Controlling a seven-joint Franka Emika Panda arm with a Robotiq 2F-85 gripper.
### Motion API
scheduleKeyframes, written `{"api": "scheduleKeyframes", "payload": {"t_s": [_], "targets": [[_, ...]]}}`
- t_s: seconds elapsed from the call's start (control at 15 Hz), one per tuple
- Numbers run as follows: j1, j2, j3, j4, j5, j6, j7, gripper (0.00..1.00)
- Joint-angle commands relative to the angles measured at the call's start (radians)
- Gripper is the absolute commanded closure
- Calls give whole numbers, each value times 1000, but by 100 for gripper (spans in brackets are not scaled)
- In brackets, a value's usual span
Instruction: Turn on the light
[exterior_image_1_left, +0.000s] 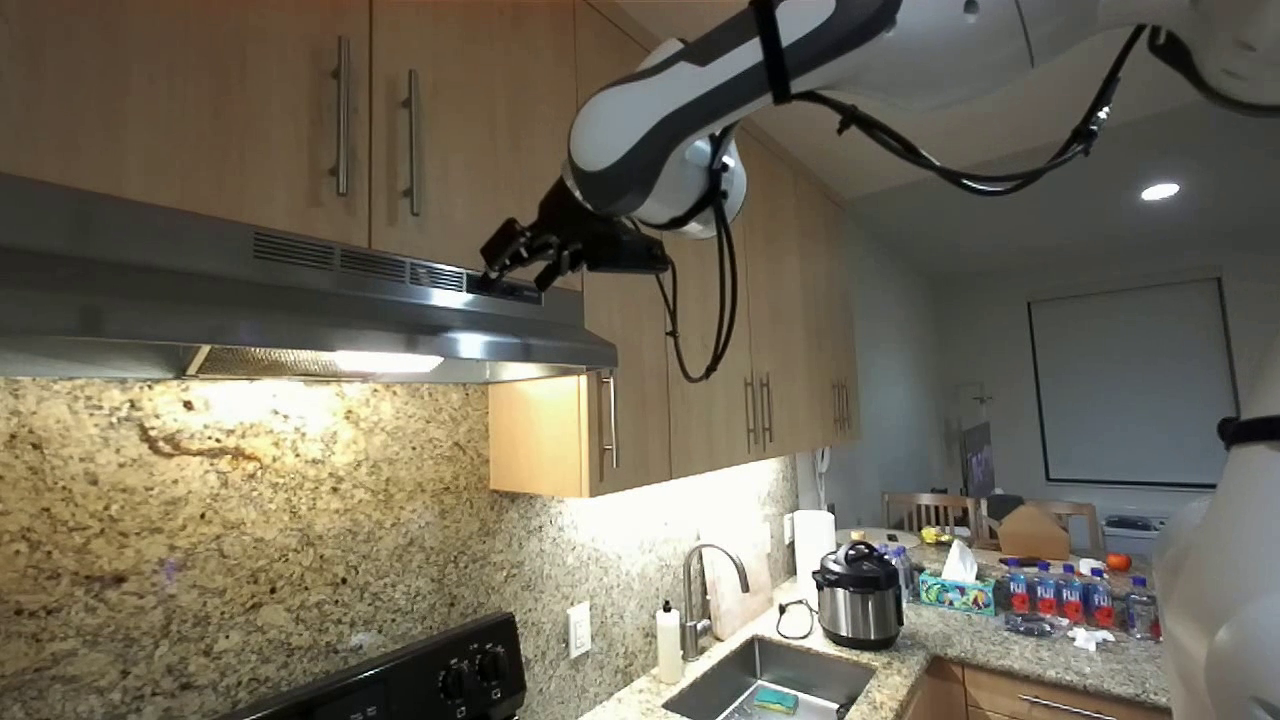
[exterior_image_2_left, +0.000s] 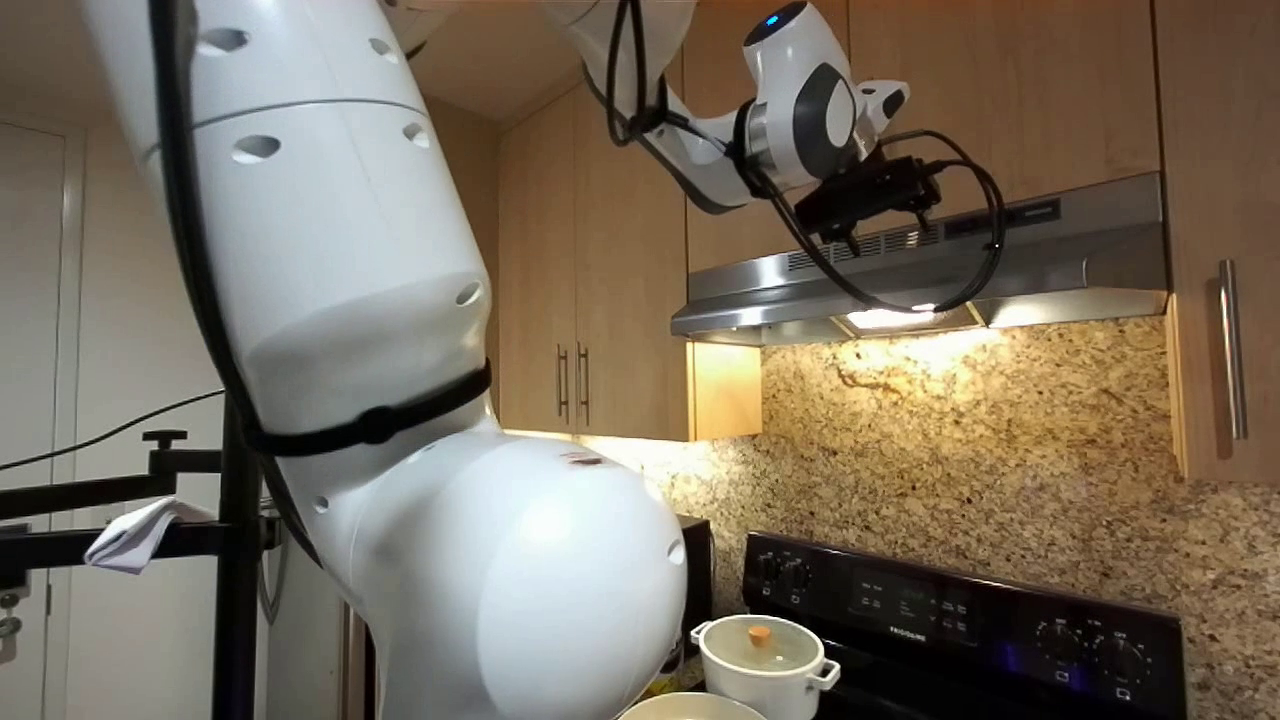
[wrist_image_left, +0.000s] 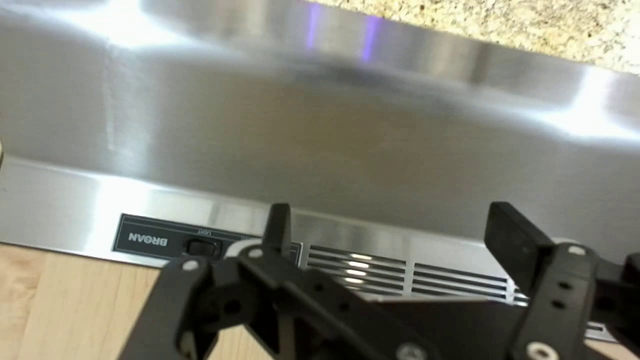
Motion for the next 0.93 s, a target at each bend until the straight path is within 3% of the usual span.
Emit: {"api": "scheduleKeyframes", "payload": {"t_s": [0.0,0.4,0.87], "targets": [[41,-115,-16,-131,2,-79,-19,0],[120,-193,-71,-257,80,-214,-22,0],[163,-172,-174,-268,247,-498,-74,0]]}}
